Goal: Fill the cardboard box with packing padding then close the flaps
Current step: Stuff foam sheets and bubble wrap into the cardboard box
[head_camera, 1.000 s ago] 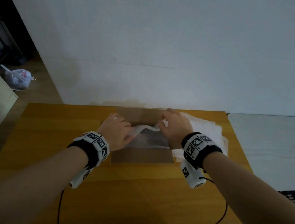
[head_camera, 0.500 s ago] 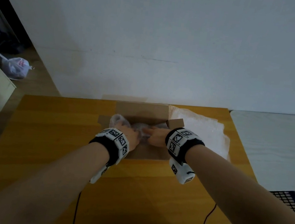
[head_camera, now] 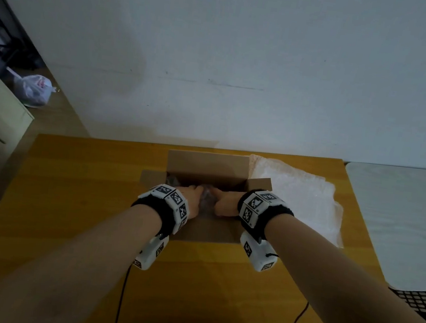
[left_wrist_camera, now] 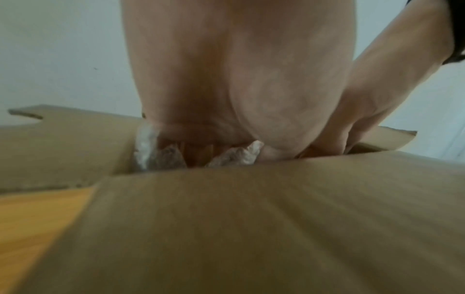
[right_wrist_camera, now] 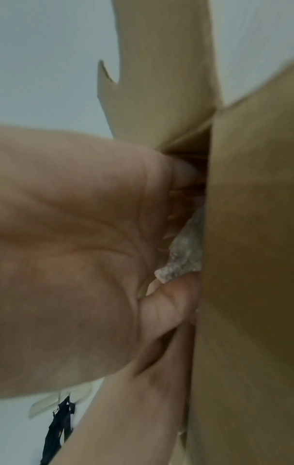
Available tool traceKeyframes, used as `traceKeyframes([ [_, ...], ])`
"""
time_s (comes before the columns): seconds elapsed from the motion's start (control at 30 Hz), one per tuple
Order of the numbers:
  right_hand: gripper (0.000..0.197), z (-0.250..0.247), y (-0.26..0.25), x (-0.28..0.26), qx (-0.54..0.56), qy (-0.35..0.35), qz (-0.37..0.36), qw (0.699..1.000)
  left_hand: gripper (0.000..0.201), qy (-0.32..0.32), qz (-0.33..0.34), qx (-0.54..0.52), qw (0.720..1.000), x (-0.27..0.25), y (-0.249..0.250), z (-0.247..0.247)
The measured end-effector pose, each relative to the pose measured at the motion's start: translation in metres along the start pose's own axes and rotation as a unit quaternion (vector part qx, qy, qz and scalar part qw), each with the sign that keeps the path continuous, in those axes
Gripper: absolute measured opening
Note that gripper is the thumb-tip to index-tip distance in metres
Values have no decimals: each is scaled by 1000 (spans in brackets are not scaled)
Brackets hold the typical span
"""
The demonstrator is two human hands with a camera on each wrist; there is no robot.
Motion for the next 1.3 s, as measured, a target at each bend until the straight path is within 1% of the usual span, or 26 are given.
traceKeyframes([
  [0.13,70,-4,4,-4,27,-14,0,1000,39,16,34,-11,999,-5,-2,-5],
  [0.27,75,-17,8,-12,37,0,-8,999,38,88,61,0,994,-21,-8,-19],
  [0.33,75,-19,7,-17,43,-2,-17,999,37,97,77,11,992,-27,-9,-22],
  [0.4,75,-16,4,-20,44,-14,-21,999,39,71,81,23,994,-29,-10,-17],
  [0.47,76,-11,0,-19,19,-22,-22,999,41,32,59,26,997,-26,-13,-10],
  [0.53,75,-7,-4,-15,-19,-14,-23,999,45,12,36,26,999,-22,-13,-6],
  [0.63,63,-6,-7,-7,-78,9,4,997,45,17,19,10,1000,-18,-10,-6],
  [0.7,59,-8,-6,-1,-103,15,19,994,44,24,-1,-17,1000,-14,-12,-7],
  [0.8,59,-11,-8,2,-82,5,20,996,46,1,-11,-31,999,-7,-10,-4],
  [0.87,60,-10,-8,7,-73,-2,29,997,46,-20,-12,-17,1000,-3,-6,-2],
  [0.93,65,-8,-5,24,-69,4,7,998,46,-23,-17,-10,1000,0,-5,0],
  [0.97,69,-8,-3,32,-78,5,8,997,47,-23,-17,-12,1000,1,-5,2],
  [1.0,69,-9,-1,35,-68,17,0,998,46,-22,-15,-14,1000,3,-5,3],
  [1.03,64,-11,0,32,-39,25,1,999,45,-21,-11,-15,1000,4,-5,4],
  [1.07,59,-13,-1,26,-19,23,-6,1000,43,-19,-5,-15,1000,4,-5,3],
  [1.13,58,-17,0,18,13,4,5,1000,39,0,14,-26,1000,4,-6,-3],
  [1.17,60,-21,2,13,38,-4,11,999,39,17,22,-43,999,3,-7,-7],
  [1.23,60,-26,10,15,81,2,17,997,43,48,27,-91,994,0,-14,-12],
  [1.3,56,-20,20,24,133,-21,37,990,46,50,10,-148,988,-1,-20,-13],
])
Point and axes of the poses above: each hand's wrist, its own x-axis towards the middle knuckle, its own z-axis out of the palm, y = z × x, the point moved 7 cm from there along x, towards the middle knuckle, and after that the axes turned 5 degrees about x, right-handed, at the moved point
